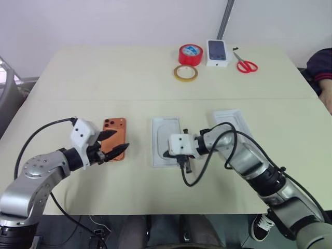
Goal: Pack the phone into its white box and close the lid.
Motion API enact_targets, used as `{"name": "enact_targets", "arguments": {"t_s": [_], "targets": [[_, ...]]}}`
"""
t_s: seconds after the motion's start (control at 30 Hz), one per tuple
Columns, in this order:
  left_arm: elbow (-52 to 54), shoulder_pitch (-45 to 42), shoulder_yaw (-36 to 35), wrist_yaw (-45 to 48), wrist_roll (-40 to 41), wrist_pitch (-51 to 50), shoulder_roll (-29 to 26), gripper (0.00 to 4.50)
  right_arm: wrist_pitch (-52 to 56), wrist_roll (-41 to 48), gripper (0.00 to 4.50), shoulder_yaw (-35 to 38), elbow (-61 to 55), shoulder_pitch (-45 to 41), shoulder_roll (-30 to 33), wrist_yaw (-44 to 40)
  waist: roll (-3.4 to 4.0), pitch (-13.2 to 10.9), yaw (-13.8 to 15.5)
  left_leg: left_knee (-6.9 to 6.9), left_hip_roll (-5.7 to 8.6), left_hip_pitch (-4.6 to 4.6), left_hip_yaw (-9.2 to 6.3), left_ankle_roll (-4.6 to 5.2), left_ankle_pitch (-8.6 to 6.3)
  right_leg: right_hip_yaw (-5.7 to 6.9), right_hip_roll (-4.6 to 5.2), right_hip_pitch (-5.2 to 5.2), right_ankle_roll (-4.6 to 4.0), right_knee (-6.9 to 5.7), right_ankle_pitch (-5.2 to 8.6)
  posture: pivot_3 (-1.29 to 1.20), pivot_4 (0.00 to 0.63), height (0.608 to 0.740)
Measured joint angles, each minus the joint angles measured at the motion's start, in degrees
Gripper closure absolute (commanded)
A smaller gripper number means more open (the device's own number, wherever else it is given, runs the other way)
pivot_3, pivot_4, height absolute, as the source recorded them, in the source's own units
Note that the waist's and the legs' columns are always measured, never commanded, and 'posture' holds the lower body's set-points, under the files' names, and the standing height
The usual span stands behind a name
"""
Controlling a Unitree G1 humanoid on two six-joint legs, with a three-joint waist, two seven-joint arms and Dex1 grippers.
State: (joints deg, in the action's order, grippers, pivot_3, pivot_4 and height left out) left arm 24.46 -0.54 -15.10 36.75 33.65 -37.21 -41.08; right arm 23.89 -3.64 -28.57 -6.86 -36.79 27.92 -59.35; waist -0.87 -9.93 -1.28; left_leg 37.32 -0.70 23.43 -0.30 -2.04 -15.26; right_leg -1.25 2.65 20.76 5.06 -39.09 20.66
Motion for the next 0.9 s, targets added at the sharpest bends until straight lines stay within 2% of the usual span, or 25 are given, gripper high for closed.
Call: {"name": "enact_targets", "arguments": {"t_s": [0.1, 0.23, 0.33, 0.47, 0.6, 0.9], "targets": [[-3.5, -2.9, -5.0, -6.9, 2.2, -7.3, 1.5, 0.02, 1.9, -0.1, 4.5, 2.8, 1.8, -3.6, -3.8, 4.7, -0.01, 0.0, 0.1, 0.02, -0.01, 0.01, -0.01, 0.0, 0.0, 0.02, -0.02, 0.03, 0.0, -0.04, 0.0, 0.0, 0.15, 0.736], [-6.8, -5.4, -10.9, -15.5, 3.9, -18.2, 1.9, 0.02, 5.3, -0.2, 4.5, 4.4, 3.4, -7.2, -8.9, 9.2, -0.03, 0.0, 0.1, 0.02, 0.0, 0.02, 0.0, -0.01, 0.0, 0.03, 0.0, 0.04, 0.01, -0.04, 0.0, 0.0, 0.15, 0.736], [-10.0, -7.7, -11.1, -19.1, 4.5, -27.0, 1.9, 0.02, 7.0, -2.1, 4.5, 1.6, 5.5, -8.6, -11.3, 10.6, -0.04, 0.0, 0.2, 0.05, 0.01, 0.02, -0.01, -0.02, 0.01, 0.05, 0.0, 0.06, 0.0, -0.1, 0.0, 0.0, 0.15, 0.736], [-11.6, -13.8, -12.6, -21.1, 7.7, -37.0, 4.8, 0.02, 8.4, -5.1, 4.5, -4.2, 11.7, -11.4, -15.9, 11.0, -0.1, 0.1, 0.2, 0.07, 0.04, 0.03, -0.03, -0.06, 0.03, 0.08, 0.01, 0.08, 0.01, -0.15, 0.0, 0.0, 0.15, 0.736], [-8.8, -15.8, -10.5, -21.5, 8.6, -42.4, 6.7, 0.02, 9.3, -7.9, 4.5, -8.7, 17.3, -13.0, -19.1, 11.3, -0.12, 0.1, 0.1, 0.05, 0.05, 0.03, -0.02, -0.4, 0.23, 0.06, 0.01, 0.11, 0.0, -0.15, 0.0, 0.0, 0.15, 0.736], [-3.8, -17.3, -10.2, -22.8, 8.8, -47.9, 13.2, 0.02, 8.6, -11.5, 4.5, -10.6, 20.6, -14.0, -20.0, 11.2, -0.09, 0.2, 0.5, 0.06, 0.09, 0.02, -0.02, -0.41, 0.23, 0.07, 0.05, 0.06, 0.01, -0.14, 0.0, 0.0, 0.15, 0.736]]}}
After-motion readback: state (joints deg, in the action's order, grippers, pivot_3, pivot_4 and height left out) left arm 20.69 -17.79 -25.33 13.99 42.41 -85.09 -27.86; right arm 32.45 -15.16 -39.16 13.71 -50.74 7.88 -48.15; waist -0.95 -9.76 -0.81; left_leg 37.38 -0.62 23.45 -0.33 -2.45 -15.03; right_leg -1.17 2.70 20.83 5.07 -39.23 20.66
